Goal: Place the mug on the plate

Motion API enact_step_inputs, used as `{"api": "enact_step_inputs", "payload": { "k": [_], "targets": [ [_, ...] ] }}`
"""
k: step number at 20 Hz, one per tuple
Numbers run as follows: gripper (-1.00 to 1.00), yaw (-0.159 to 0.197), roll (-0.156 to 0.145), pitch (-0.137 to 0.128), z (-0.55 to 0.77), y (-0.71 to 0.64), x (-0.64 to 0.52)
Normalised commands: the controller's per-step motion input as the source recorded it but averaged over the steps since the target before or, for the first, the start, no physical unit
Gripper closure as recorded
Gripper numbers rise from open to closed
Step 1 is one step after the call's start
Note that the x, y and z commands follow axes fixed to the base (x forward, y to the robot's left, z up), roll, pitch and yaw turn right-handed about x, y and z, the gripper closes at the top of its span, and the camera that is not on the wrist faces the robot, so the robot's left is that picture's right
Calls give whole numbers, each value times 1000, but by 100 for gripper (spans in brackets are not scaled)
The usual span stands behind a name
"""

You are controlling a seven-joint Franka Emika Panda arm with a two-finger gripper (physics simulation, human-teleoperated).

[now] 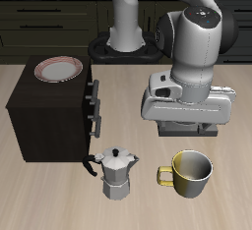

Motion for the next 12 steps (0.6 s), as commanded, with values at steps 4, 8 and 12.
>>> {"api": "enact_step_inputs", "payload": {
  "k": [4, 8, 12],
  "targets": [
    [-100, -57, -15, 3, -153, -108, 73],
    [-100, -11, 4, 17, -357, 68, 15],
    [-100, 6, 25, 20, -310, 138, 28]
  ]
}}
